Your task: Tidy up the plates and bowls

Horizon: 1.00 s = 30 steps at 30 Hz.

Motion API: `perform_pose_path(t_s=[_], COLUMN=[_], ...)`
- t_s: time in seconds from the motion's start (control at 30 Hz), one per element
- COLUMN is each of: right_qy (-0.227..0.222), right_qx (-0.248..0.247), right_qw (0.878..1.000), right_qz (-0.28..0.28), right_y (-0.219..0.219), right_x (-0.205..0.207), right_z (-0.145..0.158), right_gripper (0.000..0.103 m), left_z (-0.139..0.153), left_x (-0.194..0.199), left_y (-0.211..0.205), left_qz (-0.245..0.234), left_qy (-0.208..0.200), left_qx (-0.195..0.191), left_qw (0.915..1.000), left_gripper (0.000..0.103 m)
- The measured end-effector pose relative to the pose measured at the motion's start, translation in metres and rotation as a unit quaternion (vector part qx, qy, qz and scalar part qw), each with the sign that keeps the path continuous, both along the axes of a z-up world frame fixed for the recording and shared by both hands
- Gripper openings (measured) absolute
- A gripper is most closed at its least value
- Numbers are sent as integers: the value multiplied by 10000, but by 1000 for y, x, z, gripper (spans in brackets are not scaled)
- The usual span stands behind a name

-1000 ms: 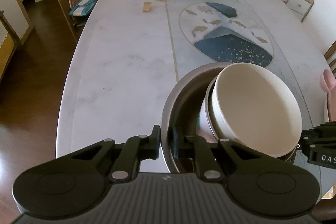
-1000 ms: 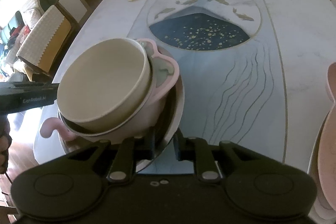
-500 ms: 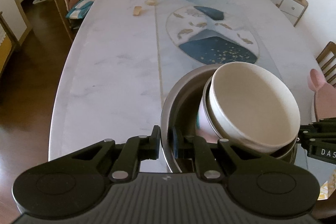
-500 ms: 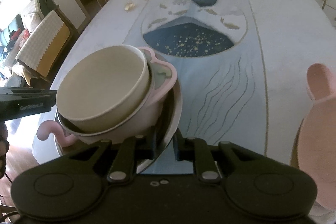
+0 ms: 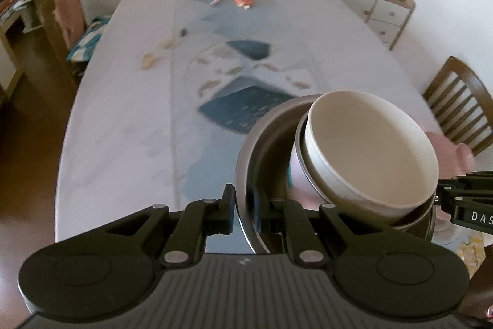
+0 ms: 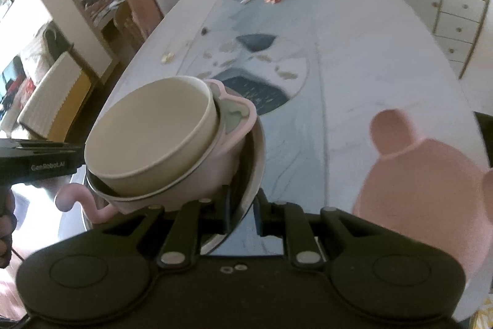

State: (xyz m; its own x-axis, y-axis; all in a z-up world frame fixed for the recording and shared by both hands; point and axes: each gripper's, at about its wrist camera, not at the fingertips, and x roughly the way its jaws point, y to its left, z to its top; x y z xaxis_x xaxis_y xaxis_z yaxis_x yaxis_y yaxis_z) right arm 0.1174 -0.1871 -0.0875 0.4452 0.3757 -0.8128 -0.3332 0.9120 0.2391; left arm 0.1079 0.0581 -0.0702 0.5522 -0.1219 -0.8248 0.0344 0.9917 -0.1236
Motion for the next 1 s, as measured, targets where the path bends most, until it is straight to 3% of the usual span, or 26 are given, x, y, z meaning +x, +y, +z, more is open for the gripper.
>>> perform_pose_path(t_s=[0.23, 0.6, 1.0], right_qy=[-159, -141, 75], right_qx=[34, 19, 89], right_qw=[9992, 9941, 9915], right_qz=[-372, -1072, -1298], right_y=[-48, -145, -218], right_x=[3, 8, 14], right_z=[19, 18, -8], right_gripper=[16, 15, 16], left_z=[14, 15, -11], left_x=[19, 44, 55], left_y=[-53, -164, -235], left_qz=[-451, -1100, -1198], left_qy=[-161, -225, -176], left_qx=[-6, 85, 169], left_qw=[9989, 9936, 9925], left_gripper=[11, 11, 11])
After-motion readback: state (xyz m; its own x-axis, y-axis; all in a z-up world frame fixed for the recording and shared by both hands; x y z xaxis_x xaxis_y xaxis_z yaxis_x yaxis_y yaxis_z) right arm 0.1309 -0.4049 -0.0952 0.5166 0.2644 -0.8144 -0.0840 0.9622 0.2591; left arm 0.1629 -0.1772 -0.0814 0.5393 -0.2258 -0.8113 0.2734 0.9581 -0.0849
